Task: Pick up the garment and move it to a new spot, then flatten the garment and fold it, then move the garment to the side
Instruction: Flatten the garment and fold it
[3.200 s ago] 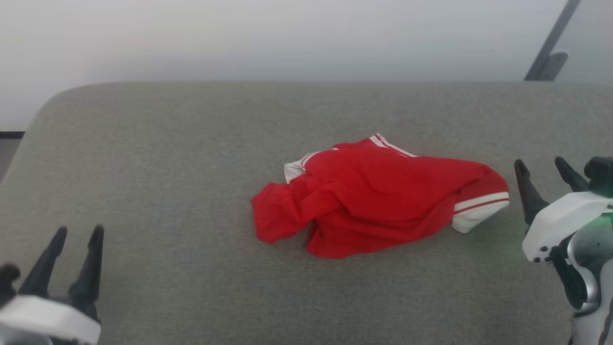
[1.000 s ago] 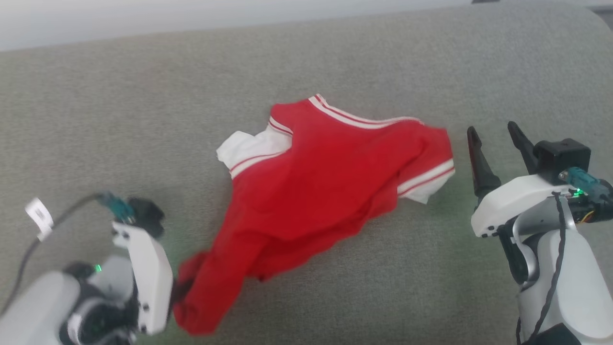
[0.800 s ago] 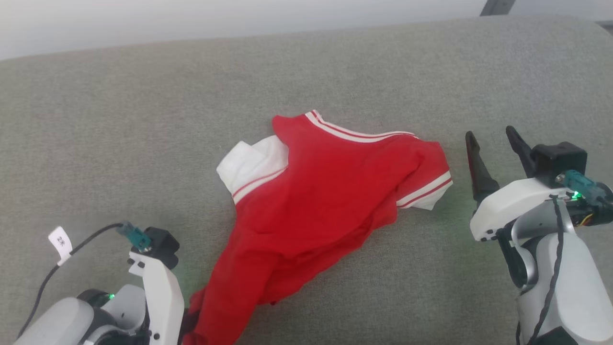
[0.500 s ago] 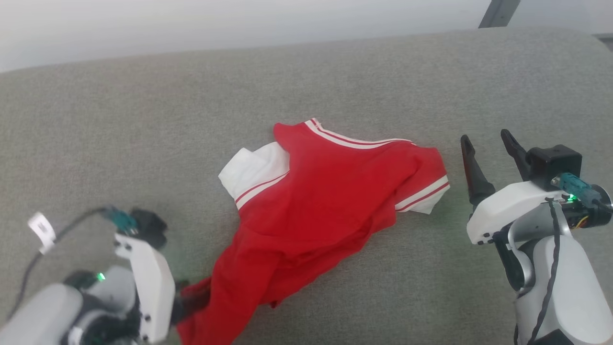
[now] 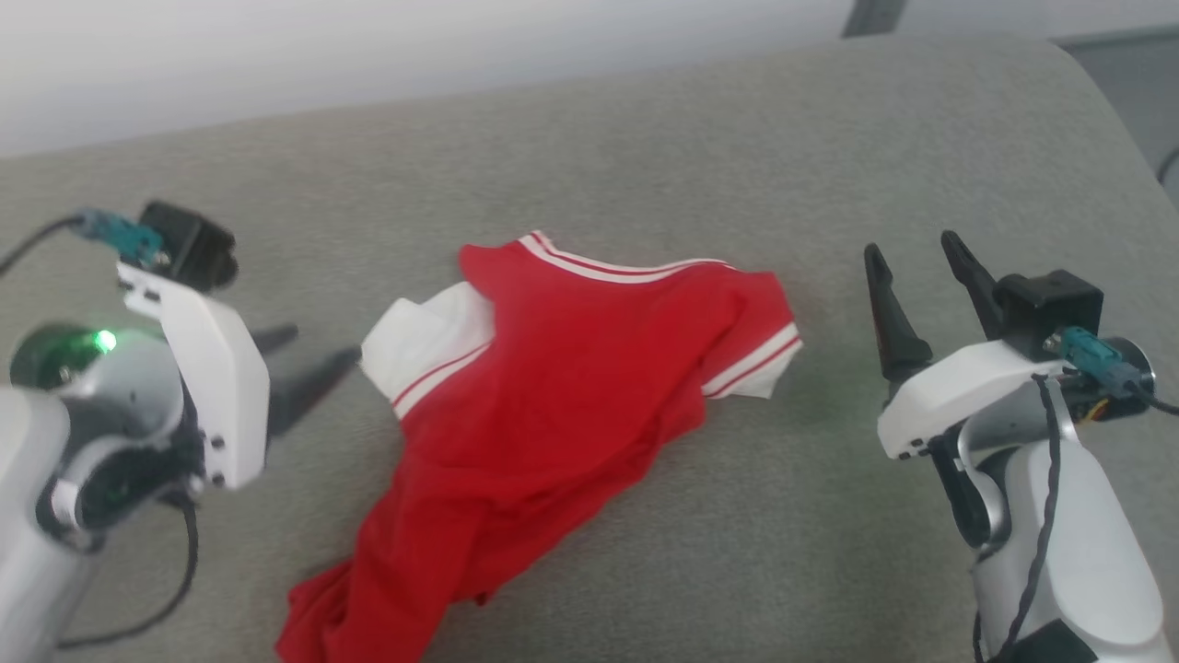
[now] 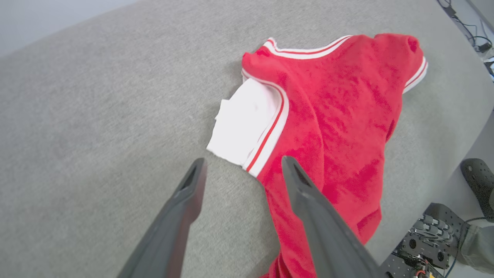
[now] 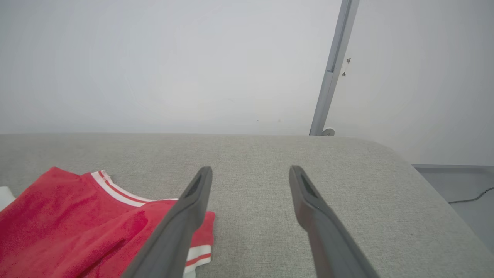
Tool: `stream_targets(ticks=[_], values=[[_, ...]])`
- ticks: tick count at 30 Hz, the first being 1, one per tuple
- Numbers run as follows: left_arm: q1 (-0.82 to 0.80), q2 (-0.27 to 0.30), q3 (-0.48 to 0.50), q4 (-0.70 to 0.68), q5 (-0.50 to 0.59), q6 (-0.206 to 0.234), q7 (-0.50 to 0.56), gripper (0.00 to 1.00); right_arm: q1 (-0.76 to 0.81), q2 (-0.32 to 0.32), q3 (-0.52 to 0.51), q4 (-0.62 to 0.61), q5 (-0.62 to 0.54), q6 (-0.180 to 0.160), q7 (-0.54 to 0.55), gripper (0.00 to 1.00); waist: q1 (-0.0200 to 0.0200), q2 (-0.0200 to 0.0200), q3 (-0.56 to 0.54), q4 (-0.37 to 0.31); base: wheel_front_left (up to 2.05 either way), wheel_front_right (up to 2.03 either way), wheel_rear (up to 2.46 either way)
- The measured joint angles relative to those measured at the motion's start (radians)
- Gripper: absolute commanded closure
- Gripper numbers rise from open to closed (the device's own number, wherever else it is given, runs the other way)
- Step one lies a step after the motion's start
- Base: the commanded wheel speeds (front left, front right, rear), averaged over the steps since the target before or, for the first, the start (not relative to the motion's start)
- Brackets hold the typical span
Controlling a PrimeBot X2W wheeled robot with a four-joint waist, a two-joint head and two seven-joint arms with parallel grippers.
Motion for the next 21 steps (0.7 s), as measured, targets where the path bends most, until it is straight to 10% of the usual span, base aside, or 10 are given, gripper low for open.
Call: stream_targets(ticks=[21], values=[[-0.172,0.021,-0.133,0.325,0.11,-0.092,-0.031,0.0,-0.078,0.0,0.064,0.084,0.088,0.0,-0.105,0.0,0.0,0.0,0.154,-0.161,0.0,0.0,0.0]])
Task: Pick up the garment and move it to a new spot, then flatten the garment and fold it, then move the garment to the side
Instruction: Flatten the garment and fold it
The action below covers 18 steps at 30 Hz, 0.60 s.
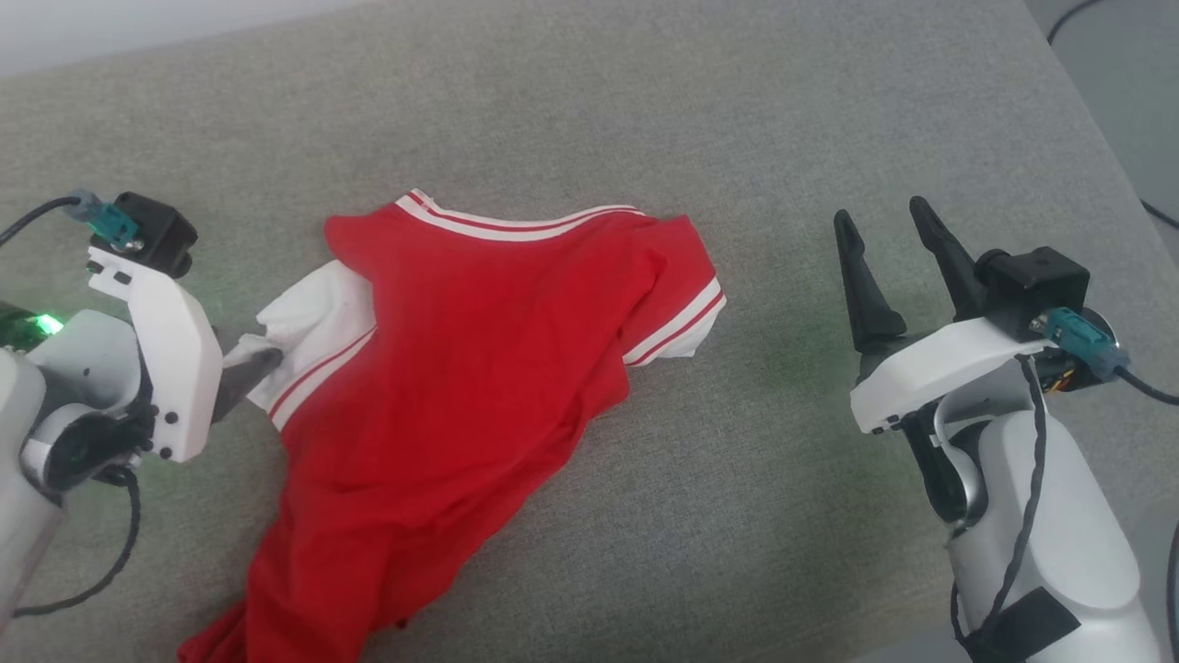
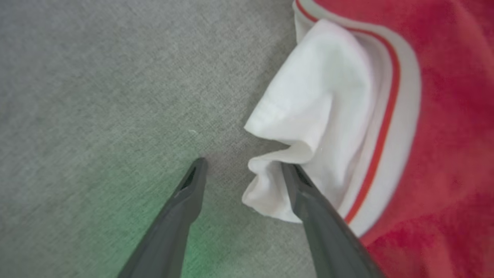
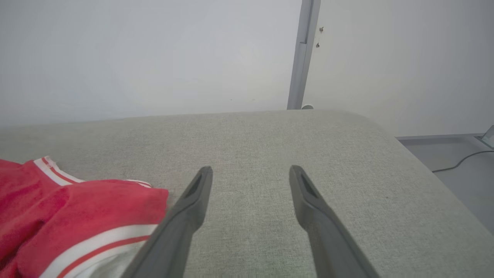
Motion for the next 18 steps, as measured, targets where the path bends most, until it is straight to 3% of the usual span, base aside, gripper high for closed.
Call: stream_targets(ticks=[2,3,4,18], values=[[-0.011,0.003,-0.015,0.018,0.006,-0.004,-0.01,0.0,-0.003,0.0,-0.004,0.006,-0.001,0.0,-0.004,0.0,0.0,0.0001,0.011,-0.003,0.0,0.0,0.0],[-0.019,0.002,-0.02,0.027,0.006,-0.004,-0.011,0.55,-0.006,0.0,-0.005,0.008,-0.002,0.0,-0.005,0.0,0.0,0.0,0.014,-0.004,0.0,0.0,0.0],[-0.025,0.002,-0.03,0.034,0.007,-0.006,-0.011,1.0,-0.009,0.0,-0.007,0.01,-0.003,0.0,-0.007,0.0,0.0,0.0001,0.017,-0.003,0.0,0.0,0.0],[-0.055,-0.016,-0.071,0.087,-0.041,-0.001,-0.048,1.0,-0.005,0.0,-0.076,0.019,-0.056,0.0,-0.002,0.0,0.0,0.0,-0.011,0.075,0.0,0.0,0.0]])
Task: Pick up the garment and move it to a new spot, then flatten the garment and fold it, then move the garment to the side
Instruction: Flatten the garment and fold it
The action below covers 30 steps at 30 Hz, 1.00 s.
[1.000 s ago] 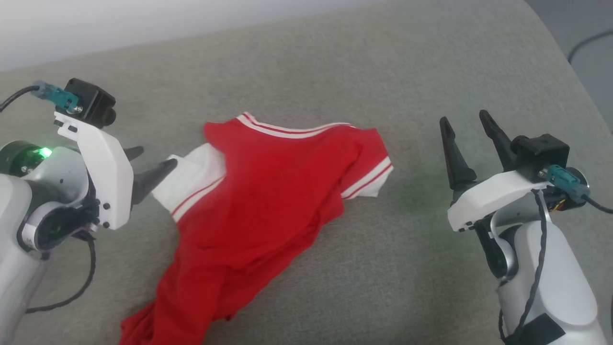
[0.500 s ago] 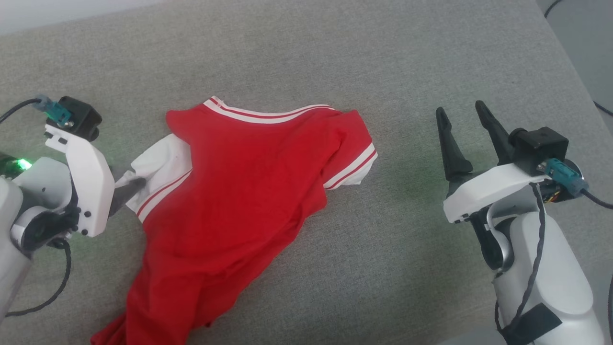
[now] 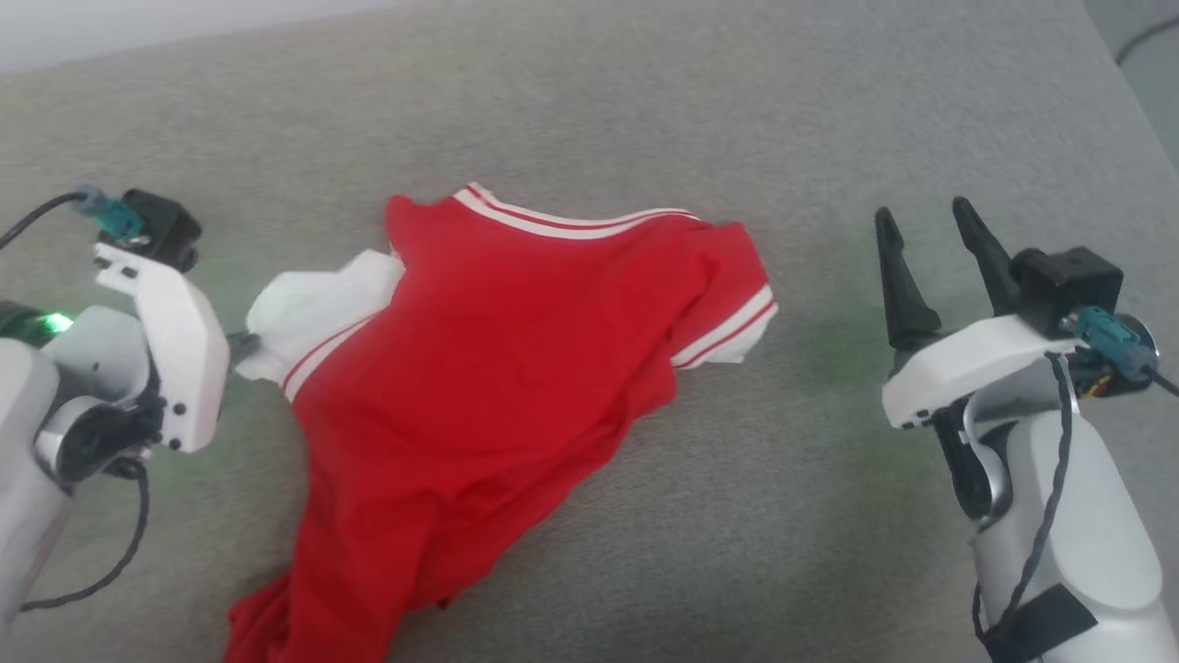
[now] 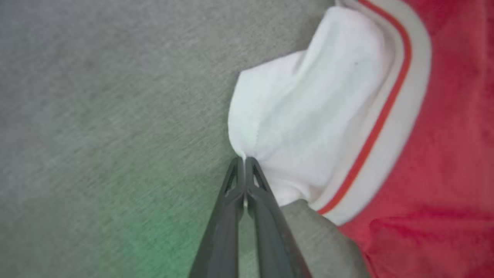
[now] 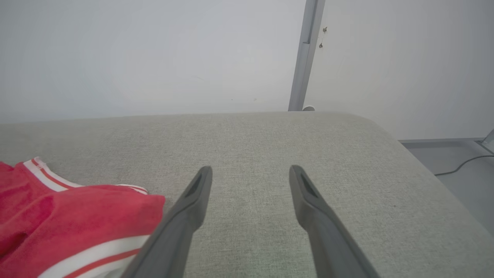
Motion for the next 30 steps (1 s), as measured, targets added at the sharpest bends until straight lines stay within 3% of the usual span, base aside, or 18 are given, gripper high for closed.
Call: stream_targets(ticks=[14,22,23,24,25,26,30], values=[[0.235,0.122,0.115,-0.038,-0.057,0.162,-0.144,1.0,0.079,0.0,-0.061,-0.029,-0.056,0.0,0.063,0.0,0.0,0.0,-0.137,0.12,0.0,0.0,0.0],[0.366,0.111,0.137,-0.019,-0.121,0.177,-0.193,1.0,0.102,0.0,-0.058,-0.062,-0.06,0.0,0.098,0.0,0.0,0.0,-0.178,0.152,0.0,0.0,0.0],[0.373,0.098,0.14,-0.008,-0.128,0.17,-0.21,0.73,0.107,0.001,-0.054,-0.066,-0.06,0.0,0.106,0.0,0.0,0.0,-0.181,0.154,0.0,0.0,0.0],[0.373,0.094,0.143,-0.003,-0.132,0.168,-0.218,0.53,0.109,0.0,-0.053,-0.067,-0.06,0.0,0.107,0.0,0.0,0.0,-0.182,0.155,0.0,0.0,0.0],[0.373,0.09,0.146,0.0,-0.135,0.165,-0.222,0.16,0.109,0.0,-0.052,-0.068,-0.06,0.0,0.111,0.0,0.0,0.0,-0.184,0.156,0.0,0.0,0.0],[0.373,0.087,0.148,0.0,-0.139,0.157,-0.228,0.0,0.109,0.0,-0.051,-0.069,-0.06,0.0,0.113,0.0,0.0,0.0,-0.187,0.156,0.0,0.0,0.0],[0.371,0.087,0.154,-0.005,-0.148,0.147,-0.226,0.0,0.111,0.0,-0.042,-0.071,-0.06,0.0,0.12,0.0,0.0,0.0,-0.203,0.16,0.0,0.0,0.0]])
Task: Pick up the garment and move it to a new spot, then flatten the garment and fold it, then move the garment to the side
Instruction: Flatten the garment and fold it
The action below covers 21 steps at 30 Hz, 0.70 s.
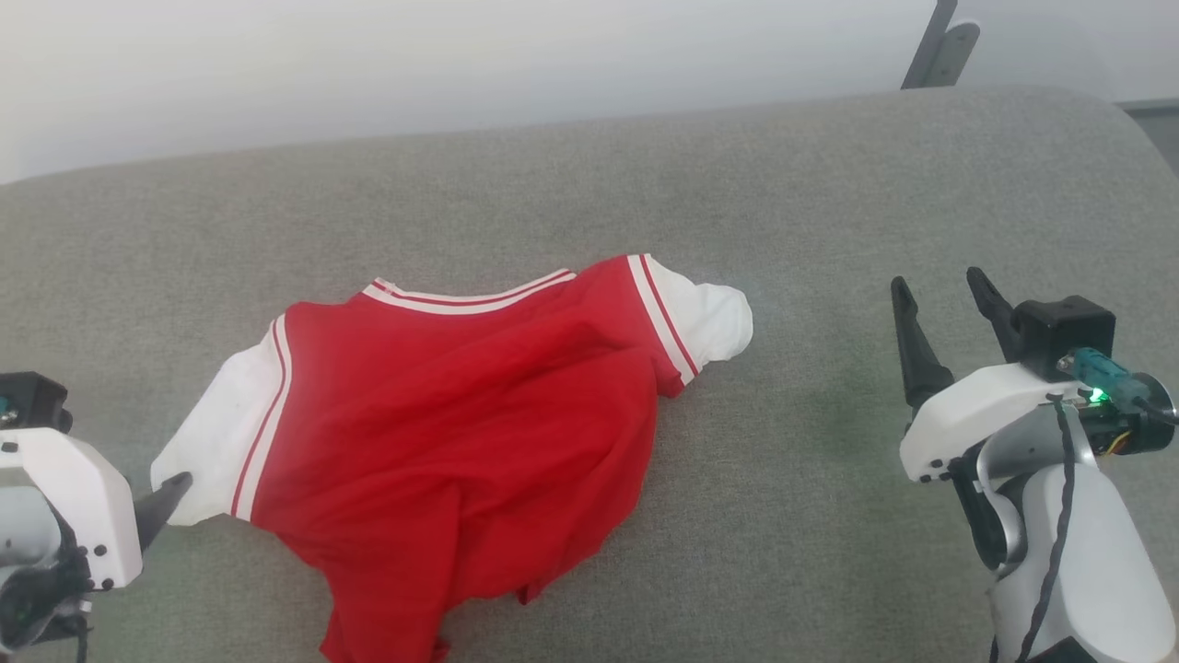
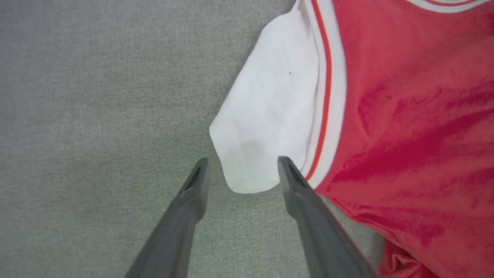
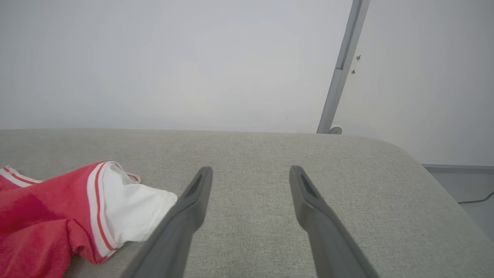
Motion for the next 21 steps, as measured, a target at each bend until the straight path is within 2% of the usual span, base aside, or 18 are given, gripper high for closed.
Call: stream_targets(ticks=[11,21], values=[[-0.083,0.033,-0.03,-0.039,0.032,0.003,0.084,0.0,0.008,0.0,0.016,-0.011,0.001,0.0,0.016,0.0,0.0,0.0,-0.004,0.019,0.0,0.0,0.0],[-0.221,0.007,-0.076,0.053,0.063,-0.039,0.191,0.0,-0.025,0.0,0.035,-0.034,0.0,0.0,0.027,0.0,0.0,0.0,0.07,0.006,0.0,0.0,0.0]])
